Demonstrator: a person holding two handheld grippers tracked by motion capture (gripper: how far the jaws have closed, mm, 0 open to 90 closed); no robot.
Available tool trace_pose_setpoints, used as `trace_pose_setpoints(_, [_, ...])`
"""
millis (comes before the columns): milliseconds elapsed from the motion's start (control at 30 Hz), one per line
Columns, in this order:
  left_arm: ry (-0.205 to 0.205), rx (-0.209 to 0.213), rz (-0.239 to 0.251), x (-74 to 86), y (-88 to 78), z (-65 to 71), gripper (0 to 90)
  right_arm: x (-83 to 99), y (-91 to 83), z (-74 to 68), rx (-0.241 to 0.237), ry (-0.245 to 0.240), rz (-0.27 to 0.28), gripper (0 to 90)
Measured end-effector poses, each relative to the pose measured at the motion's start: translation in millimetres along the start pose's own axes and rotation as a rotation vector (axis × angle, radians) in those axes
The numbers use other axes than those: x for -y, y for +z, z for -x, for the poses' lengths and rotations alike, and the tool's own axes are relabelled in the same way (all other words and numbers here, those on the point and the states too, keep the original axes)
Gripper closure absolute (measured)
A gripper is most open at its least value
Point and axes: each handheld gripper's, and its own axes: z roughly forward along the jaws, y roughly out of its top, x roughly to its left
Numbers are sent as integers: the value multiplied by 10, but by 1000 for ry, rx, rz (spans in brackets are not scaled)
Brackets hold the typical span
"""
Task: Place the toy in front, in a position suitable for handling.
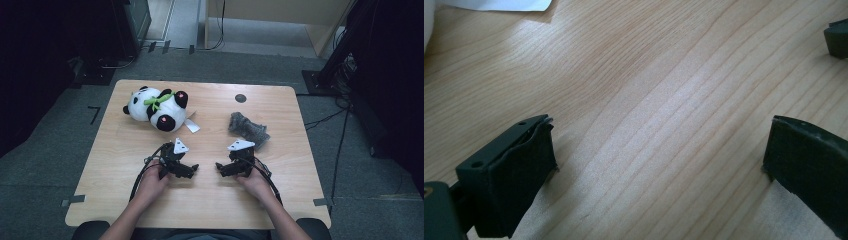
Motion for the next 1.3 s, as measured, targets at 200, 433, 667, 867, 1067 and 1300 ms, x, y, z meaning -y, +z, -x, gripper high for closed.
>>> trace_pose_setpoints(200, [-23, -19, 2, 2, -1, 24, 0, 2, -2, -8, 6, 7, -1, 0])
trace_pose_setpoints(433, [-34, -30, 2, 19, -16, 43, 0, 2, -3, -9, 6, 9, -1, 0])
trace_pose_setpoints(667, [-28, -25, 3, 26, -21, 39, 0, 2, -3, -9, 6, 9, -1, 0])
trace_pose_setpoints(867, [-28, -25, 2, 25, -22, 39, 0, 2, -3, -9, 6, 9, -1, 0])
trace_pose_setpoints(1067, [-29, -25, 3, 26, -22, 39, 0, 2, -2, -9, 6, 9, -1, 0])
trace_pose_setpoints(1300, [-29, -25, 2, 26, -22, 39, 0, 2, -2, -15, 11, 13, -1, 0])
